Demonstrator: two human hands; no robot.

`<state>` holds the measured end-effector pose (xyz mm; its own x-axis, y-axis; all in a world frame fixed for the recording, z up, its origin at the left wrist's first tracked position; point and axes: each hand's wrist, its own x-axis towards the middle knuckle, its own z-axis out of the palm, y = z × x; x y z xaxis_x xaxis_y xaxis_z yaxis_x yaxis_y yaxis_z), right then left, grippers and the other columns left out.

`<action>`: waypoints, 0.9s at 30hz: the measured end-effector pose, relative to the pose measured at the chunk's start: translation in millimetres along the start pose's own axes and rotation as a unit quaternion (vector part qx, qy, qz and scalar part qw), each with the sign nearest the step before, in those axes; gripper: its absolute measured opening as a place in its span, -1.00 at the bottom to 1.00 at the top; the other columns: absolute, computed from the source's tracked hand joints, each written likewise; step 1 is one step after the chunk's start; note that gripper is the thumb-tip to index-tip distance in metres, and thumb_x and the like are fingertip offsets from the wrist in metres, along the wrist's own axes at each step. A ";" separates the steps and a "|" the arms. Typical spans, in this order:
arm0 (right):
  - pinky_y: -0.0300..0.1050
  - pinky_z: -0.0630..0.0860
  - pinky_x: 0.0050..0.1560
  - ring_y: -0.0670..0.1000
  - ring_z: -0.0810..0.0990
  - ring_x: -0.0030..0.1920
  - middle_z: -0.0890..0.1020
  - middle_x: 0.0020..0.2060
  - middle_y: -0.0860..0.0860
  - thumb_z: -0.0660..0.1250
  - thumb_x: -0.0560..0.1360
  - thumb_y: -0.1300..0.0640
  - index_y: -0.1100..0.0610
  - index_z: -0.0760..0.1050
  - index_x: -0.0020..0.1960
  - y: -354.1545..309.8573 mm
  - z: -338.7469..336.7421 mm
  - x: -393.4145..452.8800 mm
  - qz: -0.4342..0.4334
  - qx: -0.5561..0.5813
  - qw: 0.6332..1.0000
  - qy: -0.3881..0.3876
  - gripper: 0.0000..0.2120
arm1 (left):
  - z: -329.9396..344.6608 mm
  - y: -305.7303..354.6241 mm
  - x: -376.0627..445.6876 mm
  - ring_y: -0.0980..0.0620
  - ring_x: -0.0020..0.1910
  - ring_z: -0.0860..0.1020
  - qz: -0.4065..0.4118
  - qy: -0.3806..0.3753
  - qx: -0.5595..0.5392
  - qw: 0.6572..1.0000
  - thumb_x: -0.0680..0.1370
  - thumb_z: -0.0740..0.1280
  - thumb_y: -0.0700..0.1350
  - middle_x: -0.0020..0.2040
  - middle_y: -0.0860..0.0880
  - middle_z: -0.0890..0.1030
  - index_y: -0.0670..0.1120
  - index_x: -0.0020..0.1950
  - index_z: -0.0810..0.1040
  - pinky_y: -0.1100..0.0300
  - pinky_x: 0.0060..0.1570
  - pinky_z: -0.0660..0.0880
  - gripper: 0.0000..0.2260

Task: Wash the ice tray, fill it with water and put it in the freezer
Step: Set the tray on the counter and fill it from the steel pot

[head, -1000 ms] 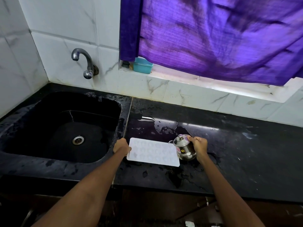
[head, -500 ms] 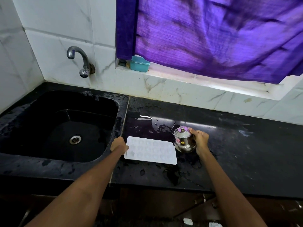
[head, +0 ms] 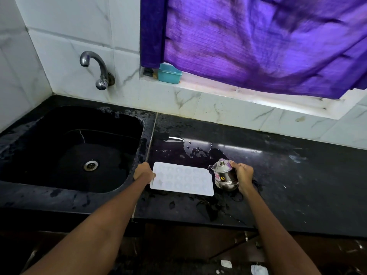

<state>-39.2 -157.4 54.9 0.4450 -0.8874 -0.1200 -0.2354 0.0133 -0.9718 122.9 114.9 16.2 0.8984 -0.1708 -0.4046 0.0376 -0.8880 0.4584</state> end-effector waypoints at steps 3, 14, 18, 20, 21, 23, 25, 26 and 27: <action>-0.18 0.29 -0.35 -0.01 0.30 -0.43 0.35 -0.51 0.06 0.42 0.34 0.30 0.15 0.27 -0.54 1.3 -1.2 1.2 -0.006 -0.008 1.000 0.000 -0.60 | -0.5 -0.4 -0.5 -0.19 0.20 0.56 -0.001 -0.001 0.000 1.000 0.49 0.41 -0.14 0.24 -0.22 0.56 -0.27 0.21 0.51 -0.01 0.13 0.55 -0.65; -0.19 0.25 -0.41 -0.01 0.29 -0.46 0.34 -0.55 0.03 0.41 0.35 0.28 0.16 0.27 -0.54 5.6 -2.9 -0.8 -0.013 -0.033 0.999 -0.006 -0.60 | -1.8 0.9 -4.7 -0.19 0.23 0.54 -0.001 0.001 0.002 1.000 0.50 0.41 -0.15 0.25 -0.23 0.55 -0.27 0.22 0.51 0.00 0.14 0.52 -0.66; -0.21 0.23 -0.43 -0.02 0.26 -0.48 0.32 -0.65 -0.06 0.41 0.36 0.29 0.15 0.27 -0.55 5.7 -2.1 -3.7 -0.012 -0.030 0.999 -0.002 -0.58 | -2.9 0.2 -6.5 -0.19 0.18 0.57 -0.001 -0.001 -0.003 1.000 0.50 0.40 -0.16 0.21 -0.22 0.57 -0.26 0.19 0.53 -0.01 0.11 0.56 -0.69; -0.22 0.25 -0.42 0.00 0.27 -0.48 0.34 -0.57 0.05 0.41 0.36 0.29 0.16 0.28 -0.54 5.2 -2.3 -4.4 -0.015 -0.028 1.000 0.000 -0.60 | -3.6 0.6 -7.8 -0.19 0.16 0.58 -0.001 -0.001 -0.005 1.000 0.50 0.40 -0.16 0.19 -0.22 0.59 -0.26 0.18 0.53 -0.01 0.11 0.57 -0.70; -0.22 0.27 -0.41 0.00 0.28 -0.47 0.35 -0.54 0.06 0.41 0.37 0.29 0.17 0.28 -0.53 4.9 -2.5 -4.7 -0.016 -0.024 1.000 0.000 -0.60 | -3.8 0.9 -8.2 -0.19 0.16 0.58 0.000 -0.001 -0.006 1.000 0.50 0.41 -0.15 0.19 -0.22 0.59 -0.26 0.18 0.53 -0.01 0.11 0.57 -0.69; -0.21 0.30 -0.39 0.00 0.31 -0.46 0.37 -0.53 0.07 0.41 0.36 0.30 0.18 0.29 -0.52 5.7 -3.3 -3.4 -0.013 -0.006 1.000 0.000 -0.61 | -4.1 1.4 -8.8 -0.19 0.17 0.58 0.000 -0.001 -0.005 1.000 0.50 0.41 -0.15 0.20 -0.22 0.58 -0.26 0.19 0.53 0.00 0.11 0.56 -0.68; -0.22 0.32 -0.42 -0.03 0.33 -0.49 0.38 -0.60 -0.01 0.42 0.35 0.30 0.17 0.28 -0.52 4.9 -4.0 -2.7 -0.003 0.020 1.000 0.004 -0.61 | -3.6 1.0 -8.2 -0.19 0.18 0.58 0.000 -0.001 -0.005 1.000 0.49 0.41 -0.15 0.20 -0.22 0.58 -0.27 0.19 0.53 0.00 0.11 0.56 -0.67; -0.23 0.33 -0.43 -0.04 0.33 -0.50 0.39 -0.64 -0.07 0.43 0.35 0.29 0.16 0.29 -0.52 4.3 -4.5 -2.4 0.003 0.032 0.999 0.006 -0.61 | -3.5 0.6 -7.8 -0.19 0.17 0.58 0.000 -0.002 -0.005 1.000 0.49 0.42 -0.15 0.20 -0.22 0.59 -0.27 0.19 0.53 0.00 0.11 0.56 -0.68; -0.22 0.34 -0.42 -0.04 0.35 -0.49 0.40 -0.66 -0.10 0.43 0.35 0.29 0.17 0.32 -0.50 3.1 -5.1 -1.8 0.010 0.045 0.999 0.006 -0.64 | -3.4 0.5 -7.5 -0.19 0.17 0.58 0.001 -0.003 -0.005 1.000 0.49 0.42 -0.15 0.19 -0.22 0.59 -0.27 0.18 0.54 0.00 0.10 0.56 -0.68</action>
<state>-45.1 -158.1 53.1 0.4311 -0.8917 -0.1377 -0.1645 0.0724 -0.9837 117.6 117.1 22.2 0.8961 -0.1758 -0.4075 0.0396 -0.8829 0.4679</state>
